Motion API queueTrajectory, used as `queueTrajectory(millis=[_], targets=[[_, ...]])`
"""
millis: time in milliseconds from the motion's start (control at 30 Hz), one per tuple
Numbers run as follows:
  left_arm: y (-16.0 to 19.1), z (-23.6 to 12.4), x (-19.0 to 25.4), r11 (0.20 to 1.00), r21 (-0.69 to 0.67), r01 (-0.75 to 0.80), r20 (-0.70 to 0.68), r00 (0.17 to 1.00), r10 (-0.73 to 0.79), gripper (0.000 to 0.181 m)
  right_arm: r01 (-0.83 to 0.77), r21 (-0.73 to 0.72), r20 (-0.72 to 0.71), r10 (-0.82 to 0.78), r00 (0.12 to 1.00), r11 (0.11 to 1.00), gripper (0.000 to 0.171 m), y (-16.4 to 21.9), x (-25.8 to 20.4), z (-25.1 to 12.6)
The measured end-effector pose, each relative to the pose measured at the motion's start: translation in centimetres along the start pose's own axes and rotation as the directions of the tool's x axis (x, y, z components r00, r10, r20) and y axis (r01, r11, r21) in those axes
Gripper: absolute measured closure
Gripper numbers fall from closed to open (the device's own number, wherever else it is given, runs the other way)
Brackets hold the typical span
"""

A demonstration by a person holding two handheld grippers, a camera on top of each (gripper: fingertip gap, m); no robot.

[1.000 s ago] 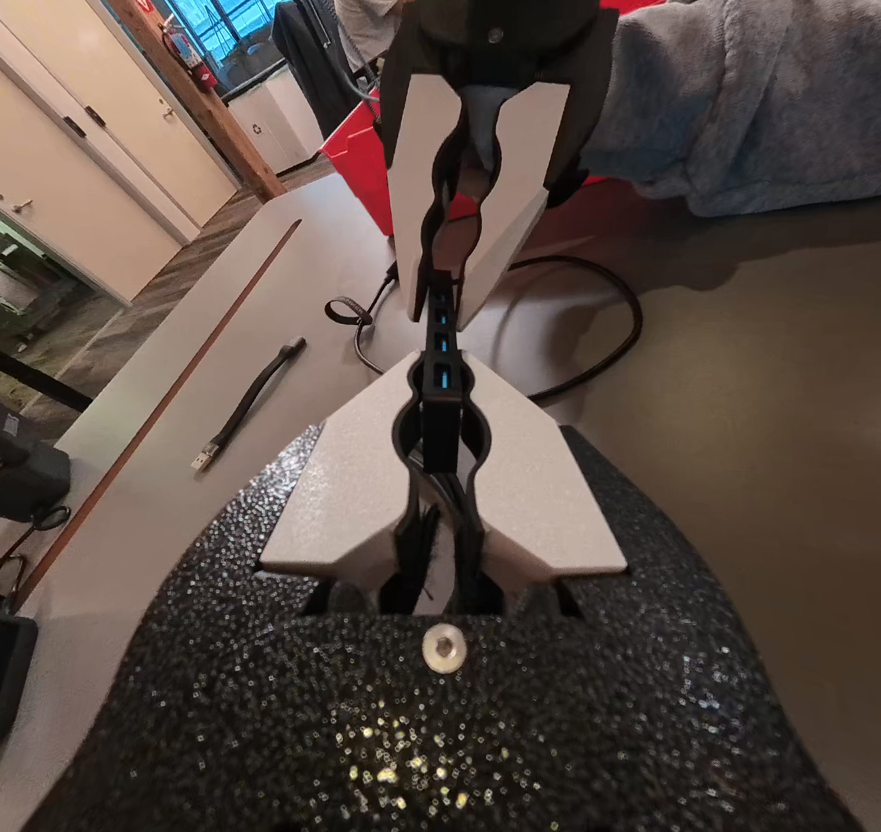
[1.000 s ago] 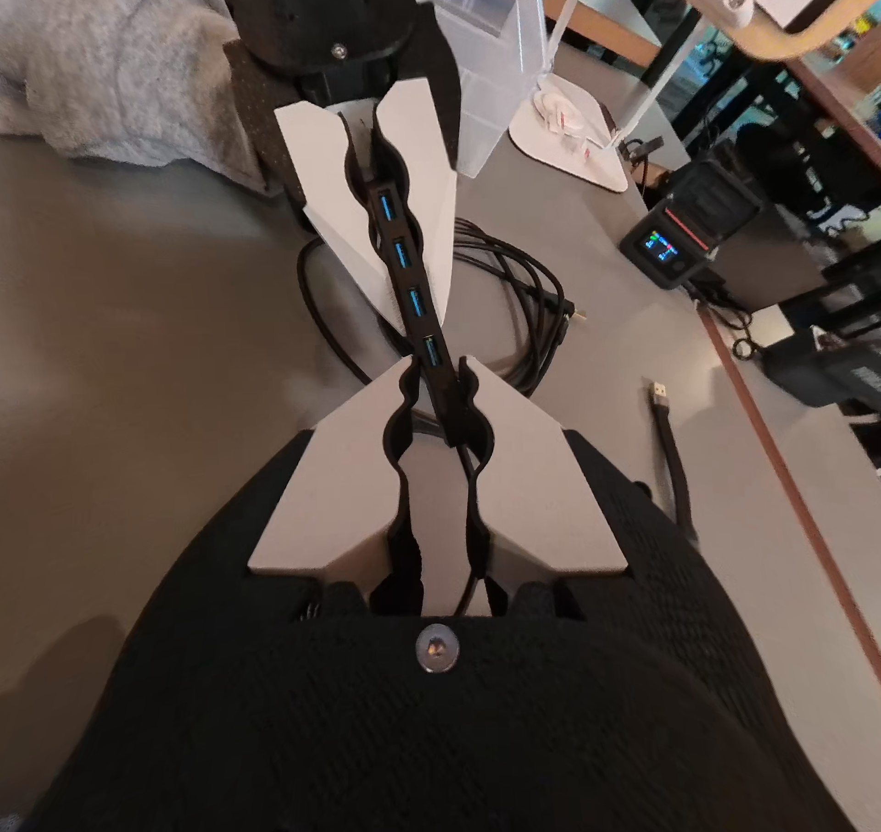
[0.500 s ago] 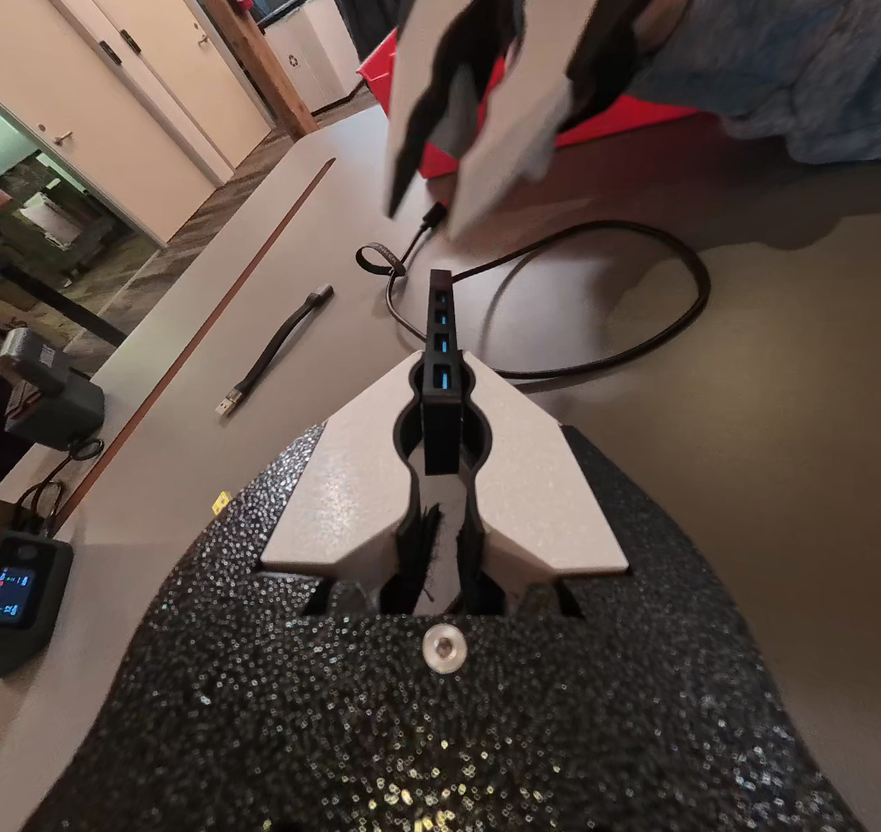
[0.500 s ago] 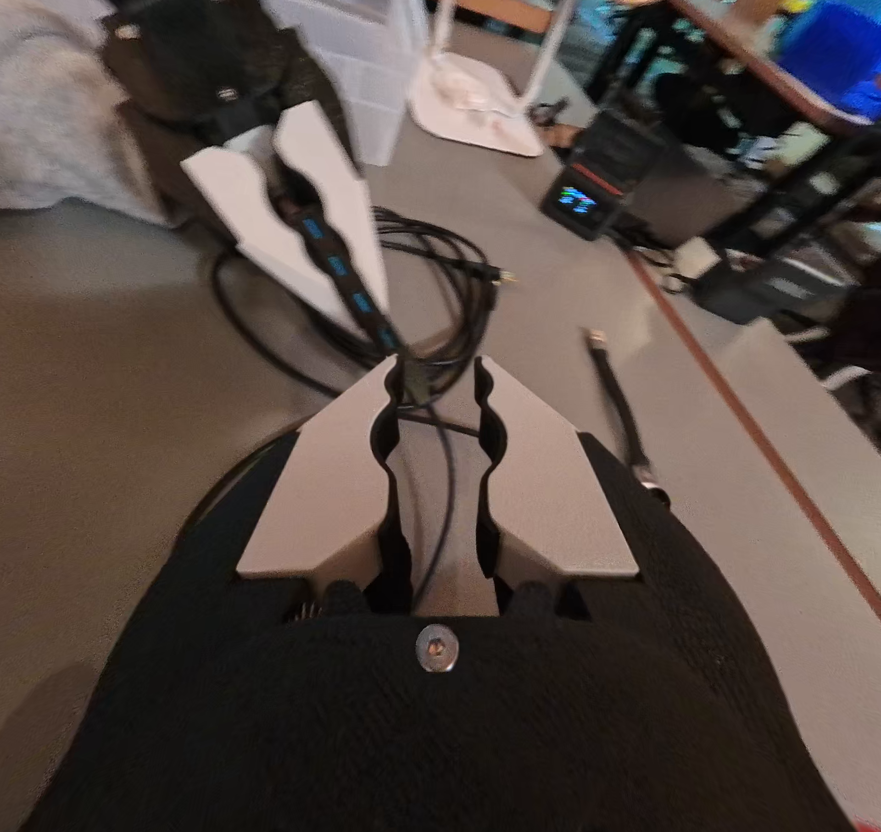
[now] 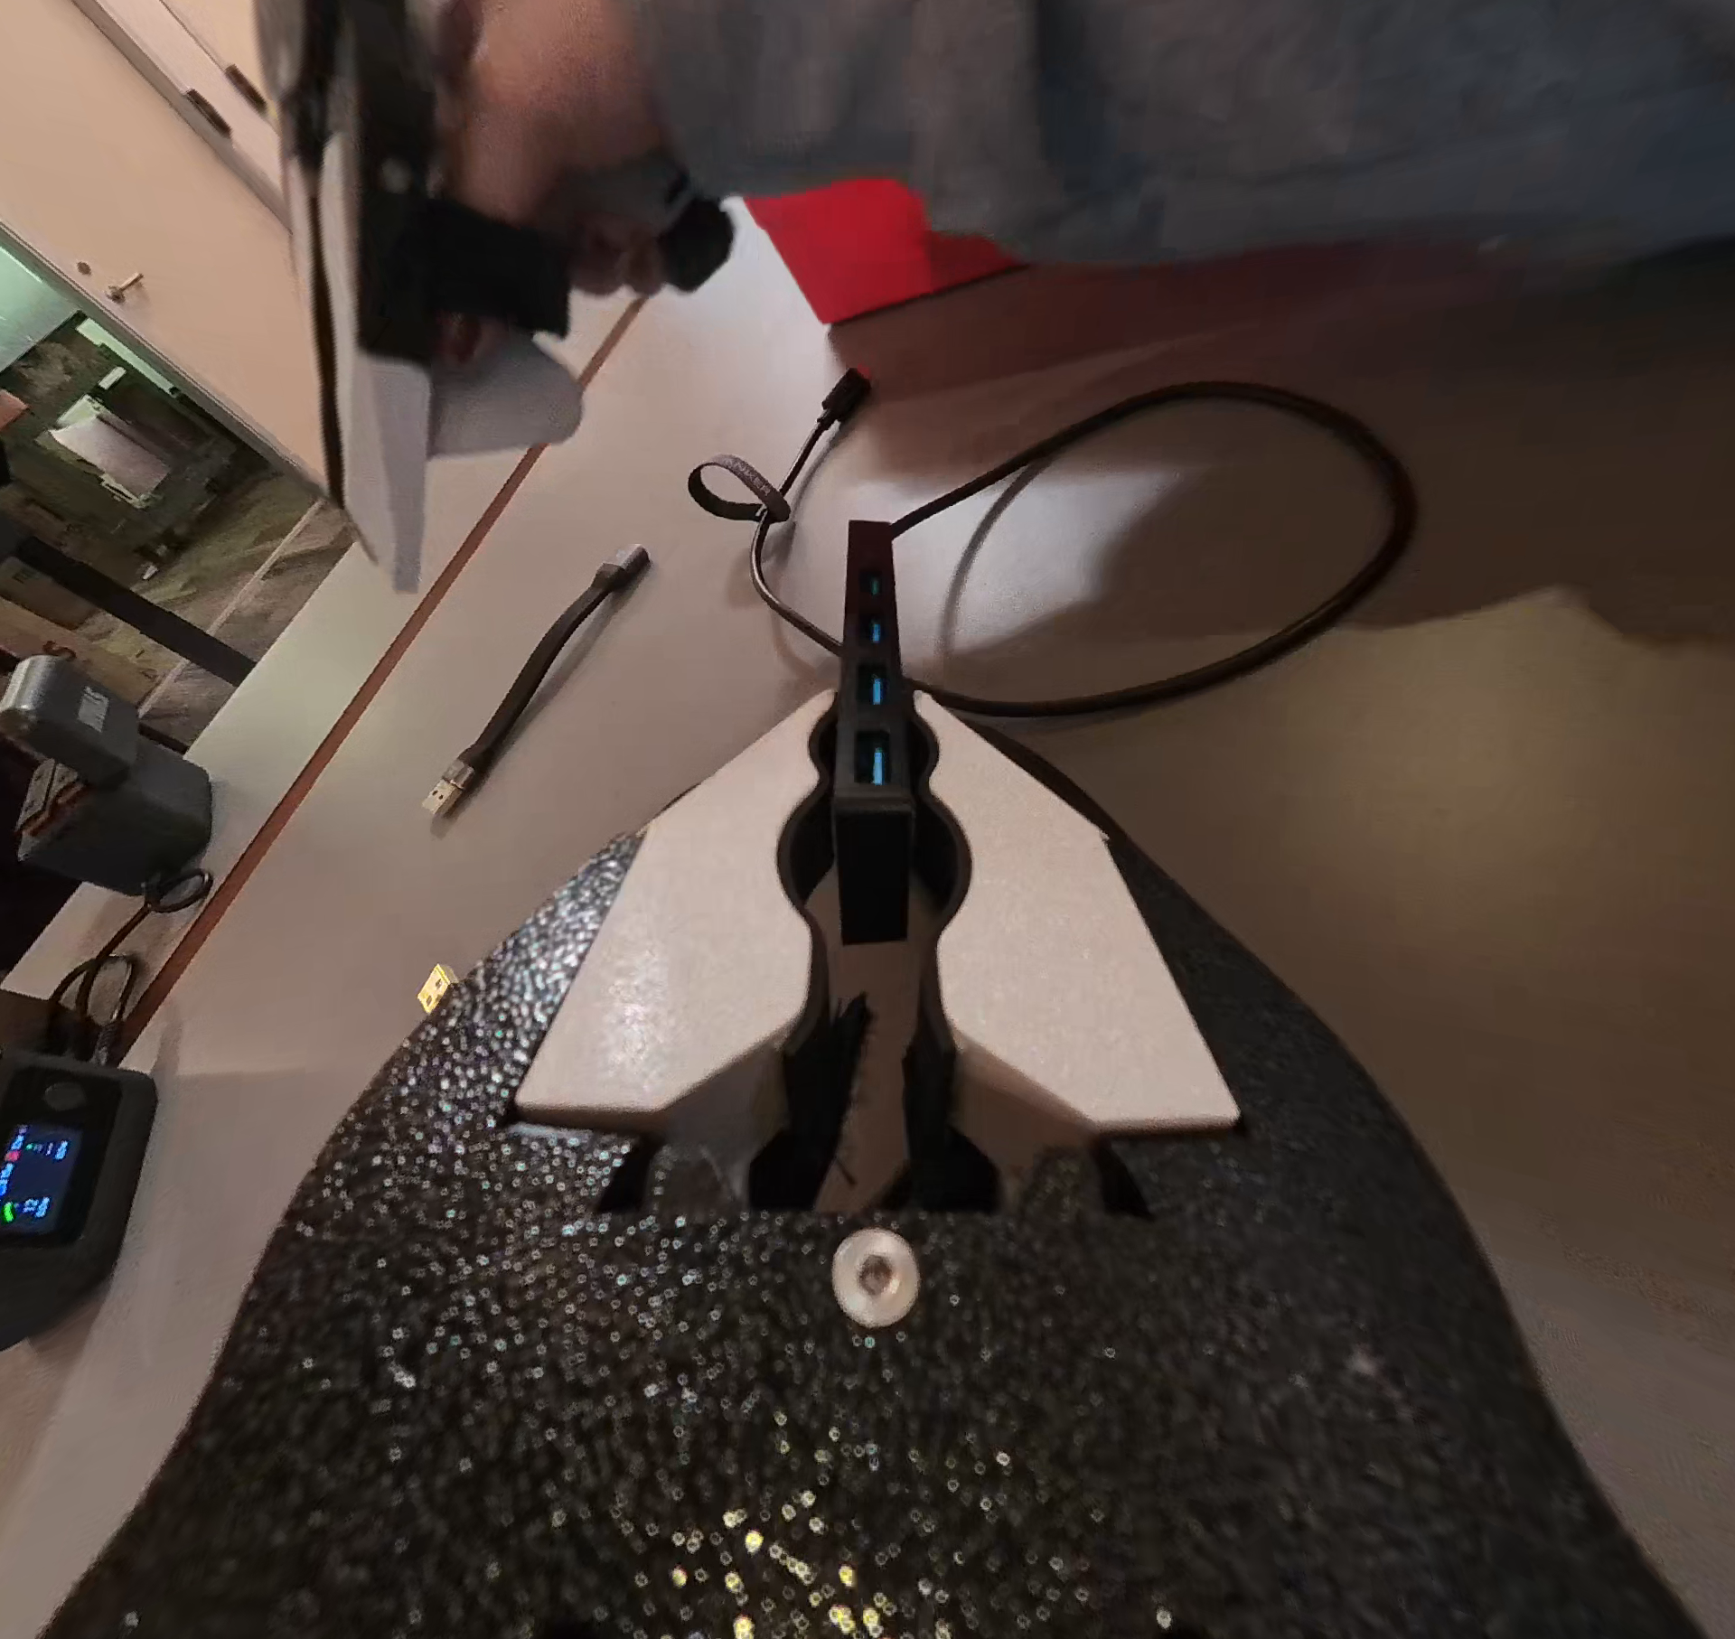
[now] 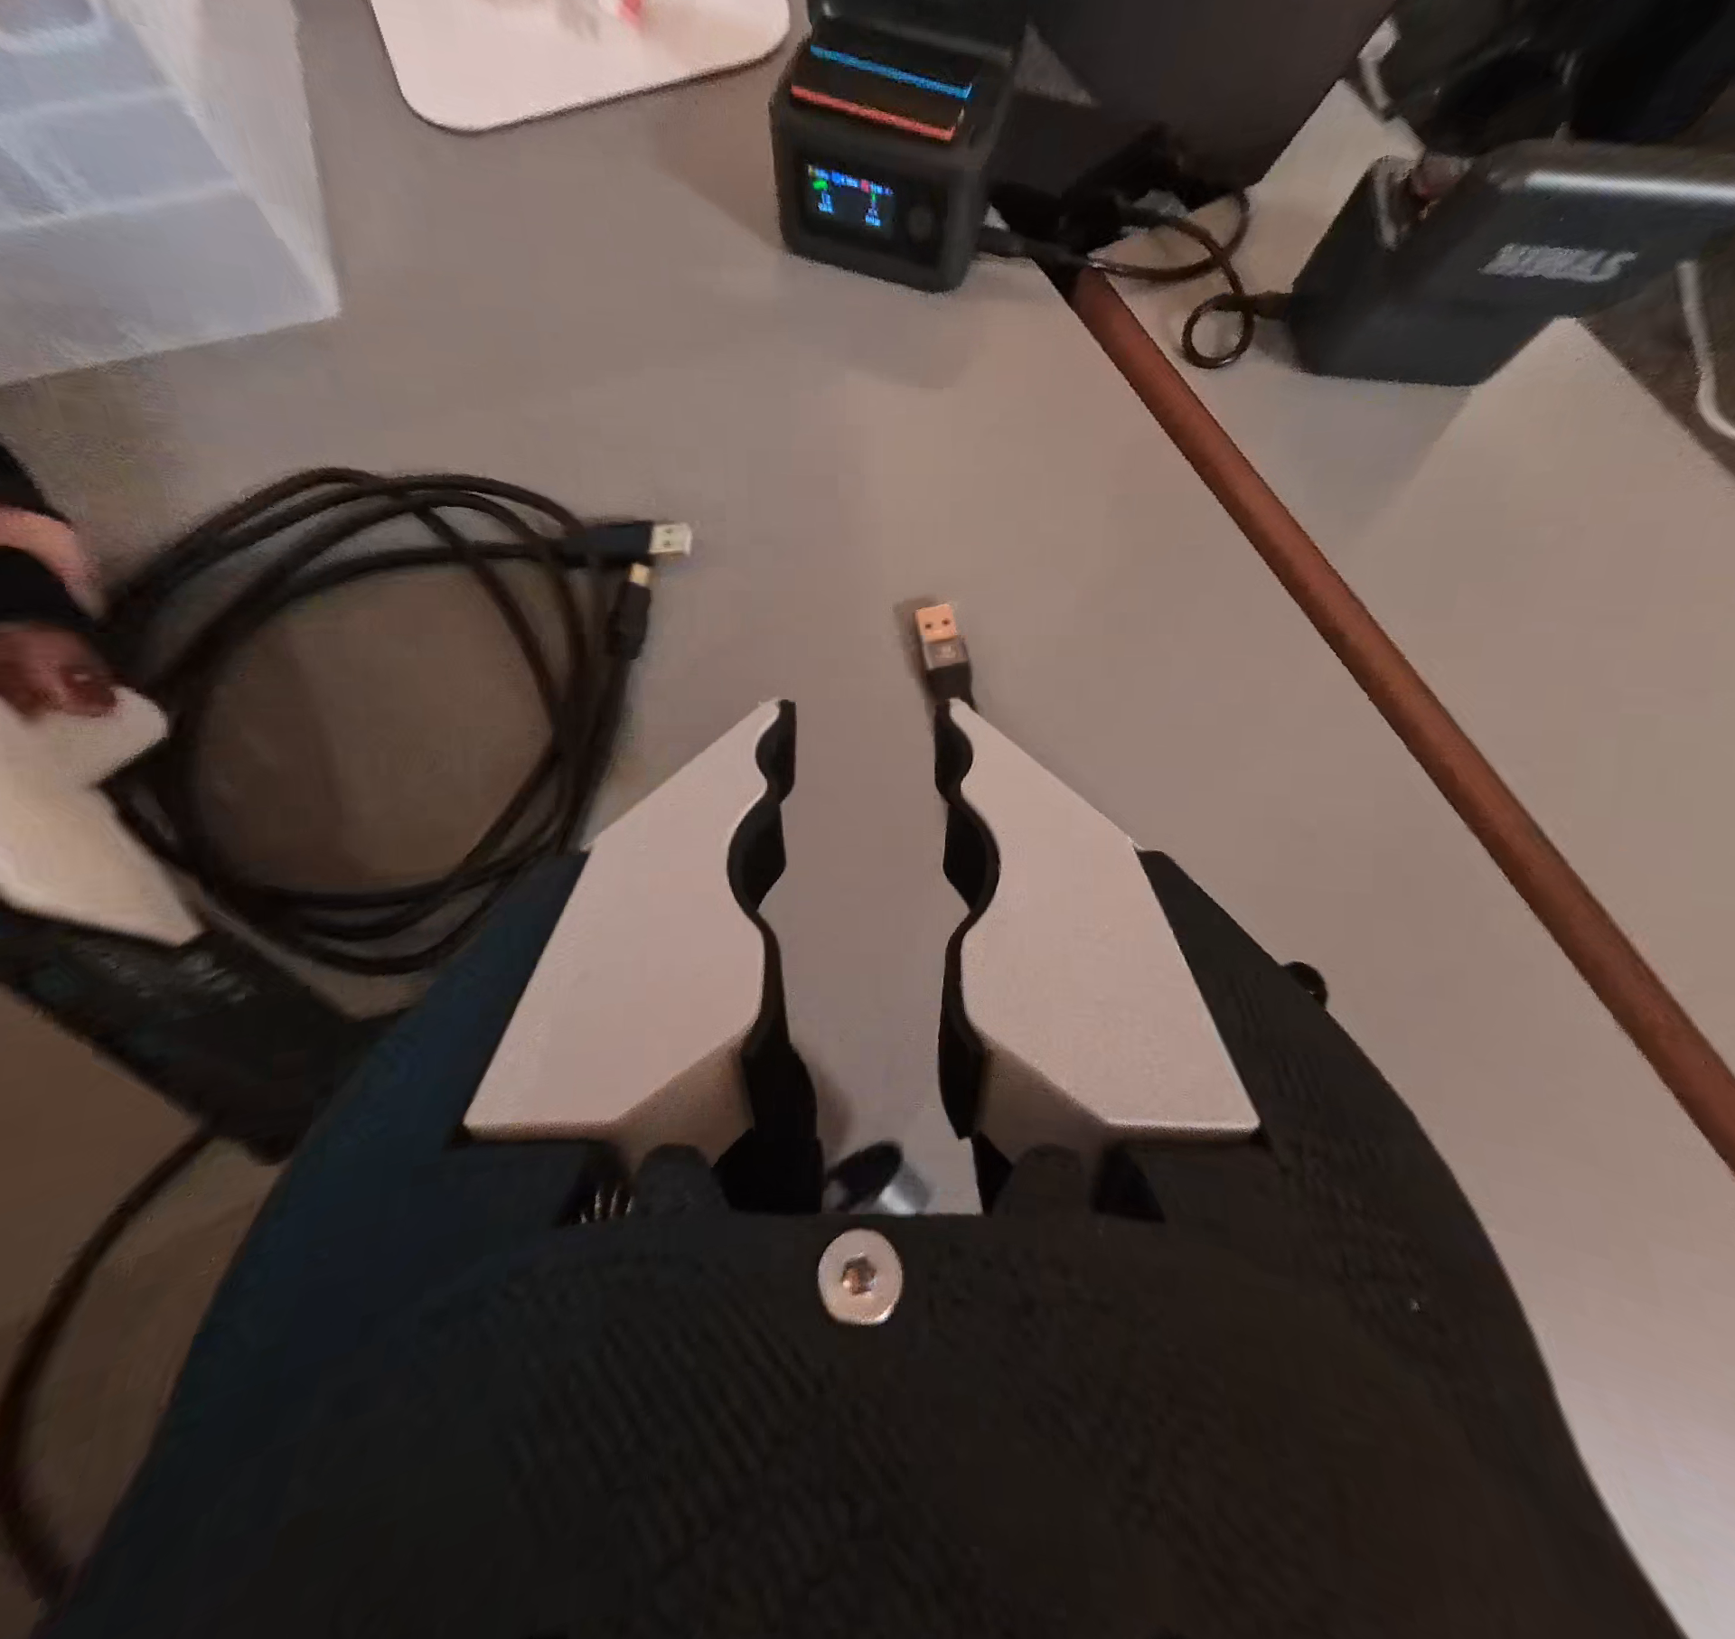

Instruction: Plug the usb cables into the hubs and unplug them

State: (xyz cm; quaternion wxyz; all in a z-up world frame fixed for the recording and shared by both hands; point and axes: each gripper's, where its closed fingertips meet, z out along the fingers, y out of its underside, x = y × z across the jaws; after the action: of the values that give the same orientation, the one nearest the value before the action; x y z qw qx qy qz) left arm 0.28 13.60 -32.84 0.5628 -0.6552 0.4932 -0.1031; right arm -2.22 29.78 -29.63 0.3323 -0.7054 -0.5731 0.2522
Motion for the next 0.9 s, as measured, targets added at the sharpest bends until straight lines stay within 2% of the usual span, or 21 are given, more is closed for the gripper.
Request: queueTrajectory(millis=[33, 133, 233, 267, 333, 467, 667, 733, 800, 900], targets=[[0.0, 0.0, 0.0, 1.000, -0.002, -0.001, 0.000, 1.000, 0.001, 0.173, -0.007, -0.016, 0.042, 0.008, 0.999, 1.000, 0.143, -0.1, 0.2, 1.1], [0.0, 0.1, 0.1, 1.000, -0.001, 0.001, -0.003, 1.000, -0.001, 0.173, -0.095, -0.085, 0.144, 0.107, 0.984, 0.992, 0.140, 0.6, 0.5, 4.1], [0.0, 0.0, 0.1, 1.000, 0.001, 0.003, -0.006, 1.000, -0.003, 0.173, -0.066, -0.153, 0.088, 0.081, 0.993, 0.986, 0.131, 2.0, 1.9, 6.4], [0.0, 0.0, 0.1, 1.000, 0.001, 0.002, -0.006, 1.000, -0.002, 0.173, -0.064, -0.155, 0.060, 0.074, 0.995, 0.986, 0.124, 2.1, 2.5, 6.9], [0.1, 0.1, 0.1, 1.000, -0.003, 0.000, -0.006, 1.000, 0.000, 0.173, -0.081, -0.154, 0.044, 0.089, 0.995, 0.985, 0.123, 1.9, 2.9, 7.6], [0.1, 0.1, 0.0, 1.000, -0.002, 0.002, -0.005, 1.000, -0.002, 0.173, 0.003, -0.285, 0.034, 0.007, 0.999, 0.959, 0.136, 3.4, 2.9, 8.3], [0.1, 0.1, -0.1, 1.000, -0.002, 0.003, -0.003, 1.000, -0.003, 0.173, -0.009, -0.296, 0.027, 0.018, 0.999, 0.955, 0.158, 3.4, 2.7, 8.3], [0.1, 0.1, -0.1, 1.000, -0.002, 0.005, -0.003, 1.000, -0.005, 0.173, -0.020, -0.289, 0.035, 0.031, 0.999, 0.957, 0.158, 3.4, 2.4, 8.2], [0.2, 0.1, -0.2, 1.000, -0.002, 0.012, -0.003, 1.000, -0.012, 0.172, 0.020, -0.202, 0.047, -0.010, 0.999, 0.979, 0.158, 2.2, 1.4, 7.8], [-0.2, -0.1, -0.4, 0.998, 0.026, 0.054, -0.008, 0.998, -0.054, 0.173, 0.103, 0.110, 0.087, -0.113, 0.990, 0.989, 0.158, -2.2, -1.7, 5.3]])
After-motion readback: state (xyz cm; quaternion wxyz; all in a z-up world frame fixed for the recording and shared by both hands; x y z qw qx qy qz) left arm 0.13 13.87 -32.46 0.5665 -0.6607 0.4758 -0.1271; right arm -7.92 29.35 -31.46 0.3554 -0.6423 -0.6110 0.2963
